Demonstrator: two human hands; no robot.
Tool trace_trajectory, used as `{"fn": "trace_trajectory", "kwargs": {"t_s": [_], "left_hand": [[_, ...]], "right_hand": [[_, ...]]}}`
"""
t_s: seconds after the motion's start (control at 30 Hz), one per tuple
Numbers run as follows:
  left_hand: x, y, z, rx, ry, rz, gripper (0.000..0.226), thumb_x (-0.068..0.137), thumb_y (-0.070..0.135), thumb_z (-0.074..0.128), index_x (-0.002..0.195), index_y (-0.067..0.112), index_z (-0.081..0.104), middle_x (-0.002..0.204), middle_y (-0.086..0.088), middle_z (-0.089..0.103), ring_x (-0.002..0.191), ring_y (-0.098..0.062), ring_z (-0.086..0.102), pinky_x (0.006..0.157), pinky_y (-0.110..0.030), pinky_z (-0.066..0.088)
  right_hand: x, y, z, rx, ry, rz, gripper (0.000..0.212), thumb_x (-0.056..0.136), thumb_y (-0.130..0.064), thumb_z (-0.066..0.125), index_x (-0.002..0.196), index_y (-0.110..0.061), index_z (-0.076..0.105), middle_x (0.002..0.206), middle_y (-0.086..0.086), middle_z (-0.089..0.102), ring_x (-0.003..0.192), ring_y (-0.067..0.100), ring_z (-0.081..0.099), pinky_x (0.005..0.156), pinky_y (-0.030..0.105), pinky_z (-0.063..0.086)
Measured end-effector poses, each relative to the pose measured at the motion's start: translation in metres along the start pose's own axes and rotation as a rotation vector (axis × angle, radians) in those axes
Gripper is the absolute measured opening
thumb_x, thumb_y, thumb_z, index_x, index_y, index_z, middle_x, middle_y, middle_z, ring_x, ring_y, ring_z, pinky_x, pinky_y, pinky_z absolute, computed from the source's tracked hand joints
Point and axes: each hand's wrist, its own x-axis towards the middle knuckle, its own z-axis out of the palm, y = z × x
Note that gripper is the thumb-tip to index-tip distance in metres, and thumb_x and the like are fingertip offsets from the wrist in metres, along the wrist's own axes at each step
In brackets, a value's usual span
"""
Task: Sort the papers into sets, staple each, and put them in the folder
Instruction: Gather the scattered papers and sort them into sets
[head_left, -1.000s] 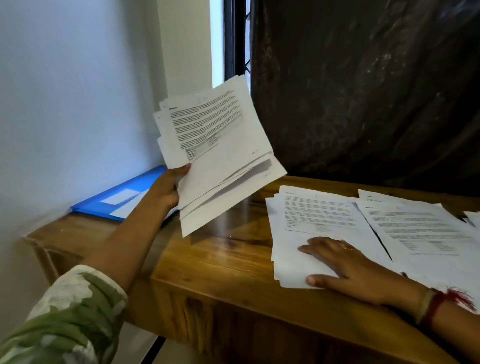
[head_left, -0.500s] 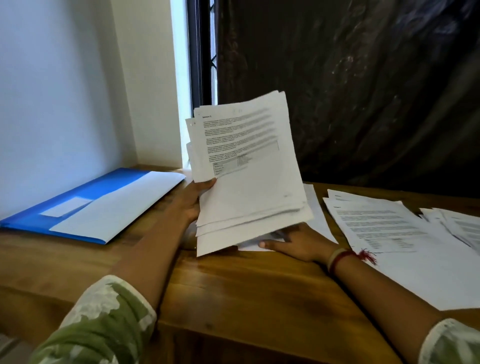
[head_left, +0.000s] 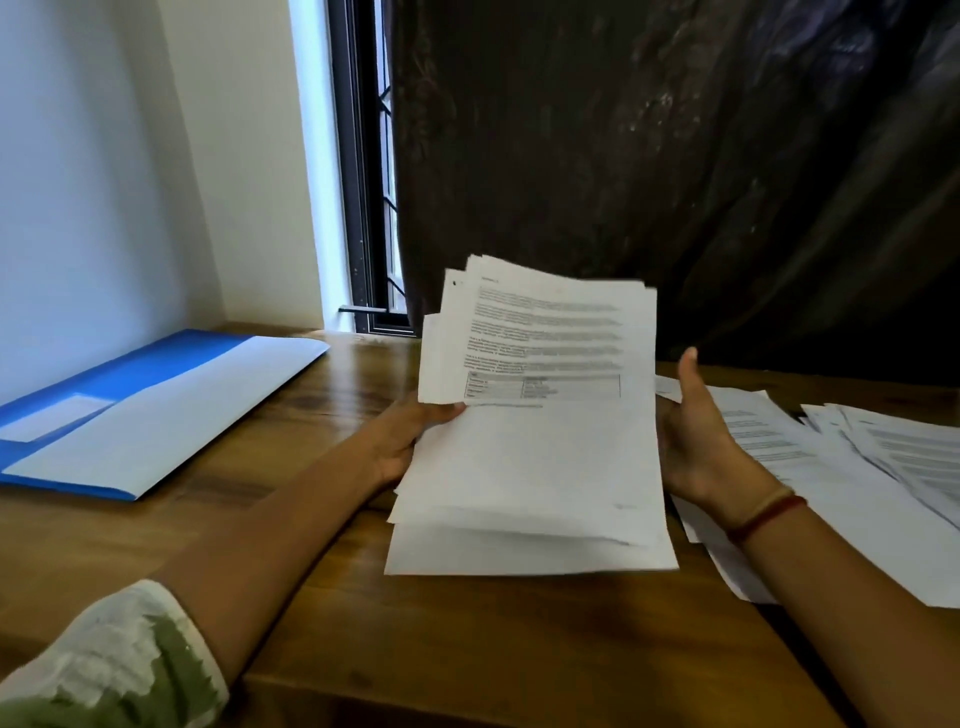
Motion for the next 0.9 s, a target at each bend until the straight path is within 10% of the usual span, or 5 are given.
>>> {"fn": "trace_trajectory", "kwargs": {"t_s": [0.3, 0.7, 0.9], "left_hand": [[-0.006, 0.002, 0.017, 0.27, -0.111, -0.161, 0.036, 0.079, -0.003, 0.06, 0.114, 0.006, 0.063, 0.111, -0.012, 0.071, 0.094, -0.026, 0.07, 0.079, -0.037, 0.059], [0.006, -0.011, 0.019, 0.288, 0.187, 0.104, 0.038, 0.091, -0.013, 0.046, 0.124, 0.002, 0.054, 0.118, -0.013, 0.067, 0.103, -0.03, 0.066, 0.085, -0.043, 0.056], [0.009, -0.024, 0.029, 0.332, 0.375, 0.322, 0.054, 0.086, -0.015, 0.057, 0.124, 0.014, 0.034, 0.108, 0.001, 0.062, 0.093, -0.013, 0.065, 0.067, -0.027, 0.059]], "right_hand": [[0.006, 0.01, -0.023, -0.365, 0.167, -0.035, 0.036, 0.089, 0.01, 0.054, 0.121, -0.004, 0.059, 0.115, 0.015, 0.067, 0.091, 0.03, 0.068, 0.068, 0.034, 0.06], [0.011, 0.027, -0.015, -0.328, 0.528, -0.389, 0.037, 0.081, -0.003, 0.074, 0.112, -0.013, 0.057, 0.111, 0.008, 0.068, 0.096, 0.028, 0.067, 0.085, 0.043, 0.057], [0.012, 0.028, -0.01, -0.525, 0.67, -0.615, 0.028, 0.078, -0.011, 0.078, 0.096, -0.01, 0.056, 0.088, 0.001, 0.065, 0.078, 0.01, 0.064, 0.06, 0.012, 0.051]]}}
